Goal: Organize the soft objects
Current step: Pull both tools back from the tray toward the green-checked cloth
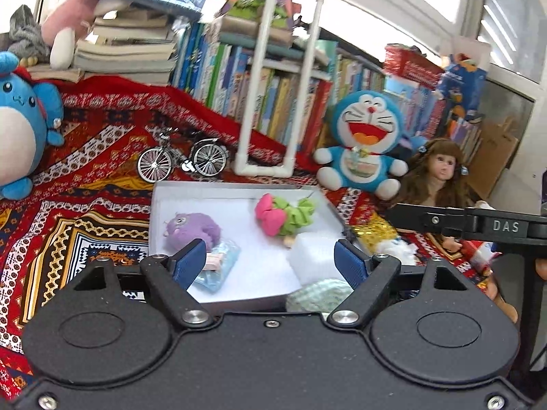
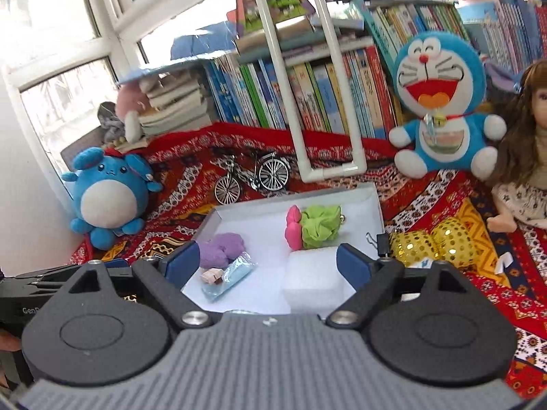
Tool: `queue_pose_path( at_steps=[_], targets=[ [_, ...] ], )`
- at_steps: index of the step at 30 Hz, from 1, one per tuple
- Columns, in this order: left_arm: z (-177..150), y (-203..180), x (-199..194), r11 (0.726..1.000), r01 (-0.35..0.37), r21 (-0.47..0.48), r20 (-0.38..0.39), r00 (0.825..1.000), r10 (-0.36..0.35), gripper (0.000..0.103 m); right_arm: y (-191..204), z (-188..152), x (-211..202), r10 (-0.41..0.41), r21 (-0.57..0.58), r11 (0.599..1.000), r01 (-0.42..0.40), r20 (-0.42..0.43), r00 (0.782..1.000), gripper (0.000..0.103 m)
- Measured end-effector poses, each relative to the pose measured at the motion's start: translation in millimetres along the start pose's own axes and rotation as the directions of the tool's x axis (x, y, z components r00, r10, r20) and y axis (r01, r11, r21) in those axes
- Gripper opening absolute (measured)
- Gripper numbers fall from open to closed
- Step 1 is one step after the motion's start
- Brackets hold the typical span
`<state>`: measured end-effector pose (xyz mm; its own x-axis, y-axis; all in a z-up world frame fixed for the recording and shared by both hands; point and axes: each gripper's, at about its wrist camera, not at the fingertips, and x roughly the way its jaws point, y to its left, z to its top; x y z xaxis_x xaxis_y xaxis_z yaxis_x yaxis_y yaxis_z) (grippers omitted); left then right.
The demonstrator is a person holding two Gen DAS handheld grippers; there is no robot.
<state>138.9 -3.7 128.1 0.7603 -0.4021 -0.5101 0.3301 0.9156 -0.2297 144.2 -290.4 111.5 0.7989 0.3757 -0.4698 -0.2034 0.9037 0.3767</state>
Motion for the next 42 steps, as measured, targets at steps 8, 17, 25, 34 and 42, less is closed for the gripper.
queue_pose_path(
  at_steps=[8, 17, 25, 34, 42],
  targets=[
    [-10.8, -23.9, -30.5, 0.998, 0.050, 0.041, 0.054, 0.997, -0.053, 0.085, -2.4, -14.4, -28.6, -0.004, -0.031, 0.999, 0.006, 0.064, 0.998, 0.101],
    [-30.8, -43.4, -47.8, 0.993, 0.072, 0.090, 0.081, 0.994, -0.079, 0.088, -15.1, -30.5, -47.2, 0.012, -0.006, 1.000, -0.011, 0.098, 0.995, 0.103],
    [-45.6, -51.3, -56.7, 0.992, 0.072, 0.101, 0.107, 0.991, -0.083, 0.095, -24.3, -43.5, -53.5, 0.007, 0.003, 1.000, -0.008, 0.110, 0.994, 0.103],
    [-55.6, -58.3, -62.2, 0.988, 0.091, 0.124, 0.104, 0.989, -0.104, 0.095, -31.1, -56.1, -56.6, -0.016, 0.018, 1.000, 0.013, 0.131, 0.991, 0.103],
    [-68.2, -71.9, -64.6, 0.982, 0.096, 0.164, 0.102, 0.988, -0.113, 0.095, -38.7, -66.8, -59.9, -0.004, 0.038, 0.999, -0.003, 0.178, 0.984, 0.103]
  ],
)
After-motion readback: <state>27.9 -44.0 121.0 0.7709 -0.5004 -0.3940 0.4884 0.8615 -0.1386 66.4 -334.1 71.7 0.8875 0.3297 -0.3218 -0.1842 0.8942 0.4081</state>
